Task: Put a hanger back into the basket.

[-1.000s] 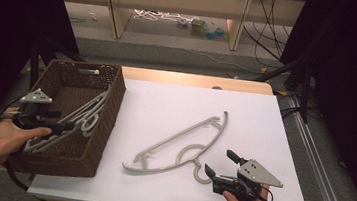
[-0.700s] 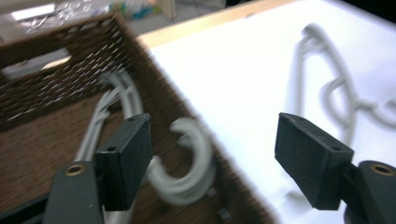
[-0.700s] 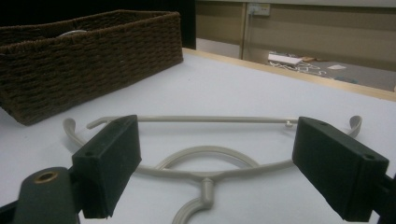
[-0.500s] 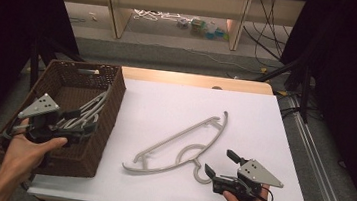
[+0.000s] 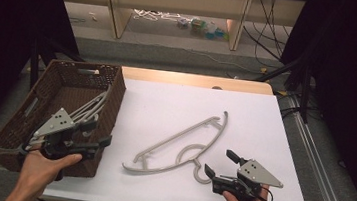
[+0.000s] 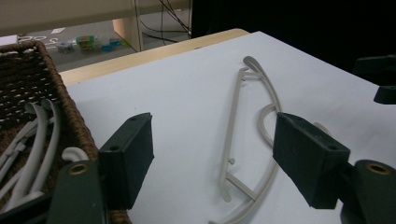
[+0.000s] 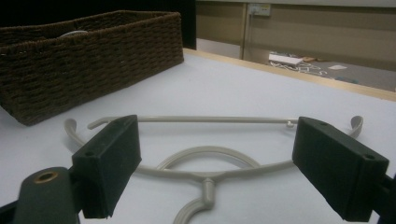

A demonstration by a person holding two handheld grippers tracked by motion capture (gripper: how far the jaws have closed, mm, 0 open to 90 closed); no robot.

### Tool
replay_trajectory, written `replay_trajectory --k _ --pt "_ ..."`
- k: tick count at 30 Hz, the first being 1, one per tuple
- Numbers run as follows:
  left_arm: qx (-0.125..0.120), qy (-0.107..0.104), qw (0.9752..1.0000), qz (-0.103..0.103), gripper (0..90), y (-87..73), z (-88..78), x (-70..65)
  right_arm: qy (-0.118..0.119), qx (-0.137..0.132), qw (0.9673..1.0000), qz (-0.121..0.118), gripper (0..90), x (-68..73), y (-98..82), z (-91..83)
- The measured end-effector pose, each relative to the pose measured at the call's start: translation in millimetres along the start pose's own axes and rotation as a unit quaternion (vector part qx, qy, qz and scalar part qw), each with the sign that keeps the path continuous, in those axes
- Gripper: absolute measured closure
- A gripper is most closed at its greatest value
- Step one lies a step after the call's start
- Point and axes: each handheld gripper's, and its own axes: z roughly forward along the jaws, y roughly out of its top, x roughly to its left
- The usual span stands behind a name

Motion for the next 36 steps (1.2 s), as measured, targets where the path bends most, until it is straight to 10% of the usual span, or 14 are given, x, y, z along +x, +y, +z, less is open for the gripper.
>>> replay_trajectory --k 18,23,36 --pt "-0.004 0.012 0.9997 0.019 28.2 -10.9 -1.9 -41.4 0.002 -0.005 1.0000 0.002 16.2 1.0 -0.3 0.4" --pt "-0.008 -0.022 0.9997 -0.007 27.8 -11.8 1.1 -52.0 0.004 -0.005 1.0000 0.002 16.2 1.3 -0.4 0.4" --pt "0.011 -0.055 0.9981 0.028 25.3 -17.2 38.0 -76.3 0.003 -0.005 1.0000 -0.001 16.2 1.3 -0.3 0.3"
